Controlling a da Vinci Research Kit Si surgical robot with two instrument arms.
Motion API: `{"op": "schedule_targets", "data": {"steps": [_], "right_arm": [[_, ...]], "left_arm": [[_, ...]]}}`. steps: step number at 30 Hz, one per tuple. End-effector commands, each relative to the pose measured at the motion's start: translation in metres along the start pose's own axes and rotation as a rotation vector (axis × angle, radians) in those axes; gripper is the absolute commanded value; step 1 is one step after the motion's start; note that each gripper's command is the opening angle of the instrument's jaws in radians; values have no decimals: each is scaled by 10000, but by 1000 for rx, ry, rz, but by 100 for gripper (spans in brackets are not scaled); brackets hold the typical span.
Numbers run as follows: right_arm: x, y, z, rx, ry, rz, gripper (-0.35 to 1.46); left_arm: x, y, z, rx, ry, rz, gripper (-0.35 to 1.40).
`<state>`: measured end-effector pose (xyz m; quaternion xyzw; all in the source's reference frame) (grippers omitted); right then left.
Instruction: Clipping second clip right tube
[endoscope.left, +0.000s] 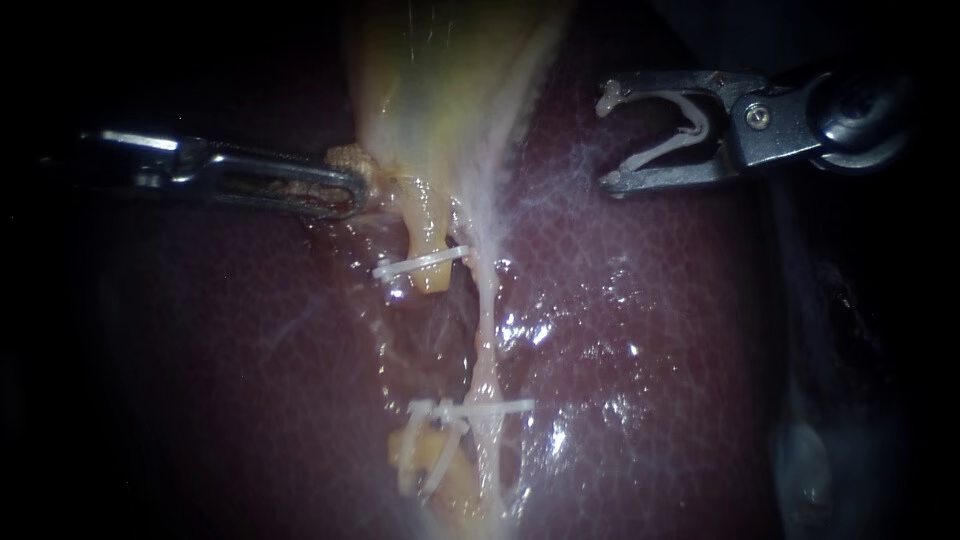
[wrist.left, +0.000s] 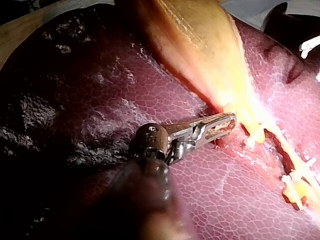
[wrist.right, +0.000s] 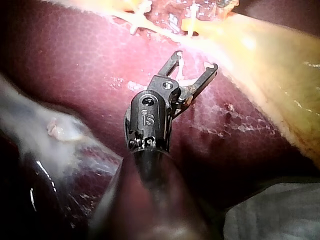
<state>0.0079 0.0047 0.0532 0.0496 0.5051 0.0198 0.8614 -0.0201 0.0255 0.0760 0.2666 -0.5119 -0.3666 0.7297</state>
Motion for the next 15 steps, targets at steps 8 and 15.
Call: {"op": "schedule_targets", "data": {"steps": [8, 15], "right_arm": [[0, 0, 0, 0, 0, 1, 48], [0, 0, 0, 0, 0, 1, 48]], "left_arm": [[-1, -1, -5, 3, 1, -1, -35], [-28, -3, -40, -4, -2, -17, -35]]}}
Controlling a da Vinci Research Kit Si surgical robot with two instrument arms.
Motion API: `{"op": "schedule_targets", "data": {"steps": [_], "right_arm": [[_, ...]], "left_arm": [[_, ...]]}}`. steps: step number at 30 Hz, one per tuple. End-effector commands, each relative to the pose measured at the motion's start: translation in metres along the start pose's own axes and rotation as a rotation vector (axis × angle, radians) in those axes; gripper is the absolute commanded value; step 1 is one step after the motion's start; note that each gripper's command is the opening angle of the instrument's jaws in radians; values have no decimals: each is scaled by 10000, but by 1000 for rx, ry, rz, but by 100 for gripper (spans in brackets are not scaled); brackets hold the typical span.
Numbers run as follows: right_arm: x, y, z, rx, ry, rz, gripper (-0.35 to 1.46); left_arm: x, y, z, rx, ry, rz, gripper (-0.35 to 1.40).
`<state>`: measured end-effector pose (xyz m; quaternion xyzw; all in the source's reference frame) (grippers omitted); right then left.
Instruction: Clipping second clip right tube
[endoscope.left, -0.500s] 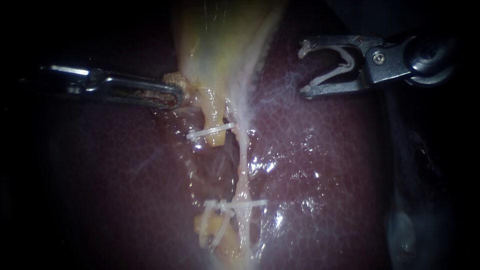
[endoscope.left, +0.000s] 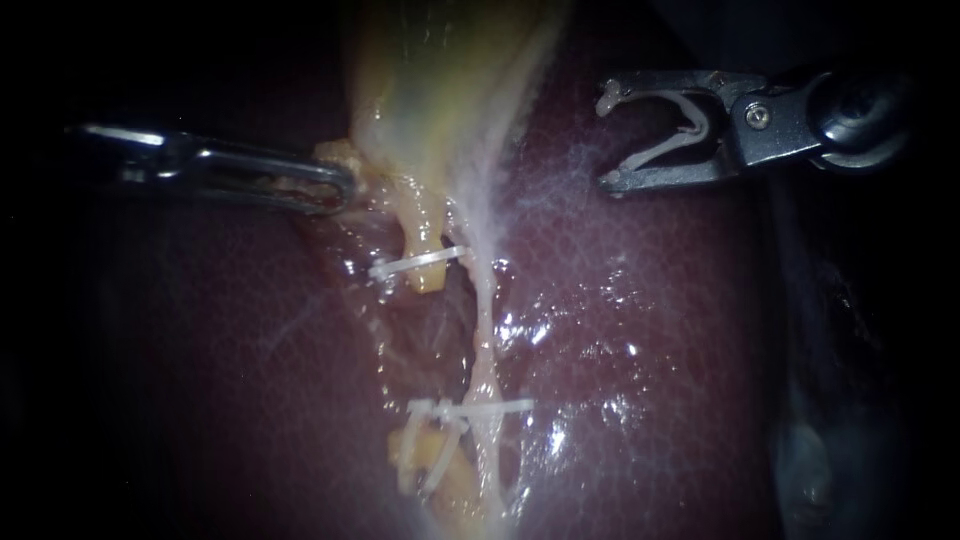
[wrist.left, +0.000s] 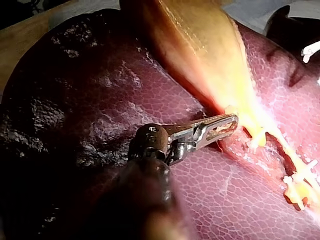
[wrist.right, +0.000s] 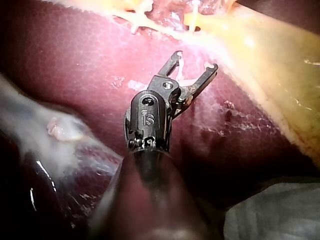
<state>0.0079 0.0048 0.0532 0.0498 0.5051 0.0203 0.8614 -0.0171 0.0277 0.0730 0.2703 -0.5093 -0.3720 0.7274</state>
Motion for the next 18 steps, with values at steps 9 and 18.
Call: {"op": "schedule_targets", "data": {"steps": [9, 18], "right_arm": [[1, 0, 0, 0, 0, 0, 48], [6, -13, 0, 19, 16, 76, 49]], "left_arm": [[-12, 3, -22, -19, -21, -12, -35], [-12, 2, -21, -19, -21, -12, -35]]}}
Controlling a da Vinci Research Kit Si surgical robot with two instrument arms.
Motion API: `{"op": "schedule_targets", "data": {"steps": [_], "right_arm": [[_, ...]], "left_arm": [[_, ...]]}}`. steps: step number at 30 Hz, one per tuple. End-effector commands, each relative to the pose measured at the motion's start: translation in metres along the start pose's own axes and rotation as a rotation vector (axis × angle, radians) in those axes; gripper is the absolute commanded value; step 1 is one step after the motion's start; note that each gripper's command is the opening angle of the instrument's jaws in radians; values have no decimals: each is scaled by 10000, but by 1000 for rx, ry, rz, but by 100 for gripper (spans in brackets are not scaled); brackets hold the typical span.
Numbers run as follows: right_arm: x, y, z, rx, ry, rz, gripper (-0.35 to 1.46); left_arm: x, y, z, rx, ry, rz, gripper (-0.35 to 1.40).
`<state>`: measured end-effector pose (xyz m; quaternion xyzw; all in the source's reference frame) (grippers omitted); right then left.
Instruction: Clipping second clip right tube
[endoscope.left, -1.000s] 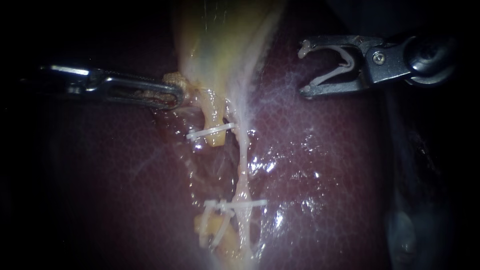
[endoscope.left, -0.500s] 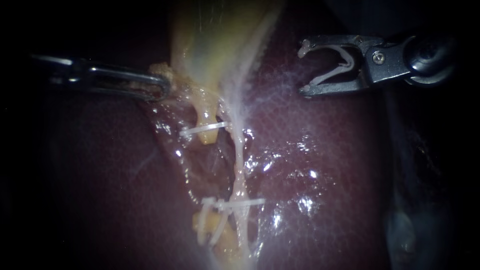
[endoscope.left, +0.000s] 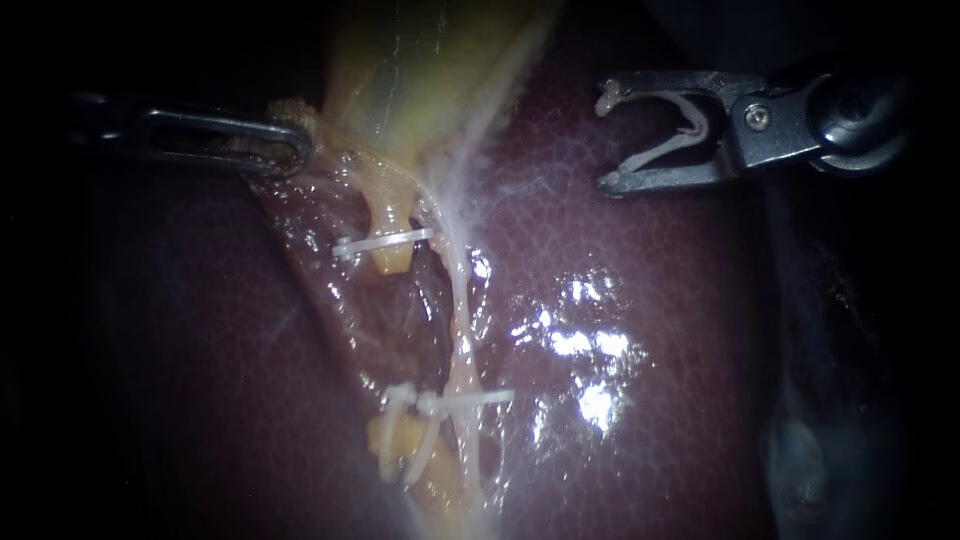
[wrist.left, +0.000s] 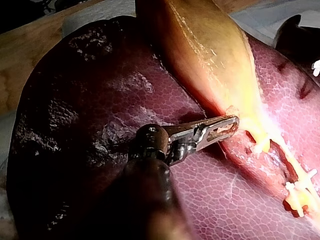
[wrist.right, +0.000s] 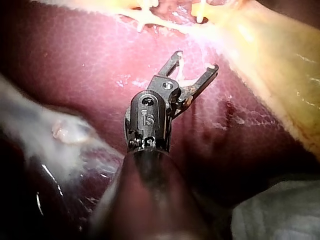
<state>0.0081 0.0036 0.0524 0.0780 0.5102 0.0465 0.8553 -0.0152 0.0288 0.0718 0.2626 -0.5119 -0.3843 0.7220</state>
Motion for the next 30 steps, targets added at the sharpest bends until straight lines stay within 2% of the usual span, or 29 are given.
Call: {"op": "schedule_targets", "data": {"steps": [1, 6, 11, 18, 23, 30], "right_arm": [[-1, -3, 1, 1, 0, 19, 49], [2, -21, 6, 47, 19, 124, 49], [-1, -43, 17, 97, 10, 214, 49], [-15, -73, 41, 166, 22, 354, 49], [-25, -89, 60, 211, 23, 448, 49], [-37, -109, 87, 257, 17, 535, 49]], "left_arm": [[0, 0, 0, 0, 0, 0, -35], [0, 0, 0, 0, 0, 0, -35], [0, 0, 0, -1, 0, 0, -35], [0, 0, 0, -1, 0, 0, -35], [2, 0, 1, -2, 0, 1, -35], [3, 0, 2, -3, -1, 2, -35]]}}
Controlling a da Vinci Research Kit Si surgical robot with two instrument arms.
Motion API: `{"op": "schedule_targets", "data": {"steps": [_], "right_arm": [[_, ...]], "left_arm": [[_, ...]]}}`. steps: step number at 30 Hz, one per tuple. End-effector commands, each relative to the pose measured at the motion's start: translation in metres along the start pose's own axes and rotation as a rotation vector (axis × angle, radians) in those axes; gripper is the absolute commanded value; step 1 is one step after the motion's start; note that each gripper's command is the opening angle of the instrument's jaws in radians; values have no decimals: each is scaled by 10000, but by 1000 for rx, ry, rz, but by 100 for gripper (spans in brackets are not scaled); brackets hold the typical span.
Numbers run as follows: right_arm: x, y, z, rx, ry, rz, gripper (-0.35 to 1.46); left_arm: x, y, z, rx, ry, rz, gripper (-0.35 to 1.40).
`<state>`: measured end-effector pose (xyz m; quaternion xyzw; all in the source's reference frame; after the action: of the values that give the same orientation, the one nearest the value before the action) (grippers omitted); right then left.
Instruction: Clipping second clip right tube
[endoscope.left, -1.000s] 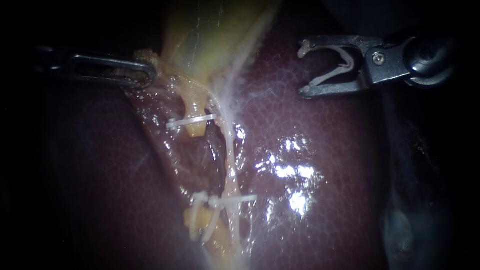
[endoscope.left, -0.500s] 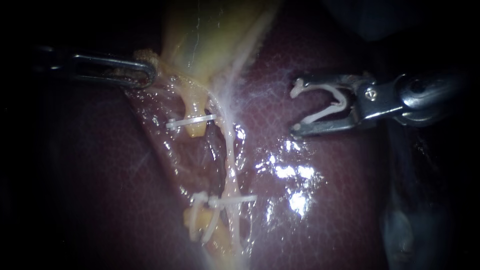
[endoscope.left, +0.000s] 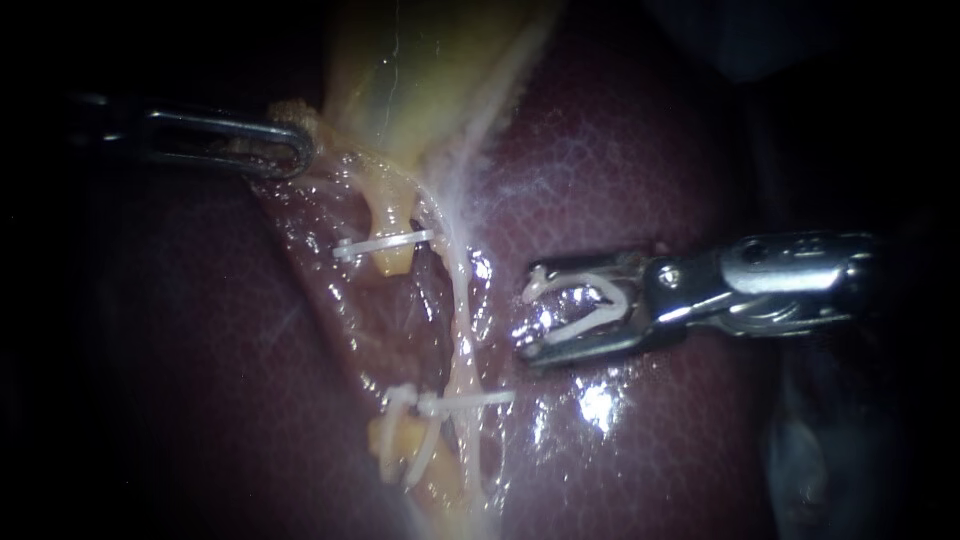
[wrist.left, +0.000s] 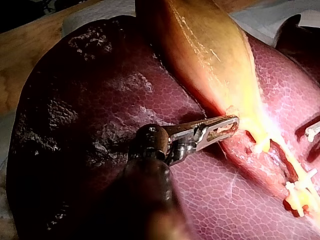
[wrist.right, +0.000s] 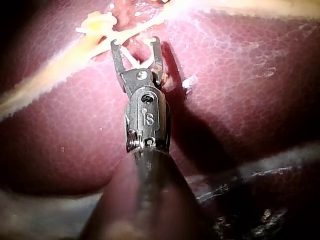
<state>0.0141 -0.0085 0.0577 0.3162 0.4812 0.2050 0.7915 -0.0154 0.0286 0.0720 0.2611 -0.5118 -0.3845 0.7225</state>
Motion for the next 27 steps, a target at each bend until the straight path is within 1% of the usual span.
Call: {"op": "schedule_targets", "data": {"steps": [1, 9, 14, 18, 20, 23, 27], "right_arm": [[-3, 1, 5, 6, -2, 14, 49], [-23, 9, 27, 23, -10, 71, 49], [-31, 15, 39, 30, -13, 89, 49], [-35, 17, 50, 45, -19, 103, 49], [-37, 17, 58, 59, -9, 115, 49], [-39, 17, 67, 87, 18, 141, 49], [-38, 18, 78, 151, 89, 194, 49]], "left_arm": [[0, 0, 0, 0, 0, 0, -35], [1, 0, 1, -1, 0, 1, -35], [1, 0, 0, -1, 0, 1, -35], [1, 0, 0, -1, 0, 1, -35], [2, 0, 0, -1, 0, 1, -35], [2, -1, 0, -1, 0, 1, -35], [2, -1, 0, -1, 0, 1, -35]]}}
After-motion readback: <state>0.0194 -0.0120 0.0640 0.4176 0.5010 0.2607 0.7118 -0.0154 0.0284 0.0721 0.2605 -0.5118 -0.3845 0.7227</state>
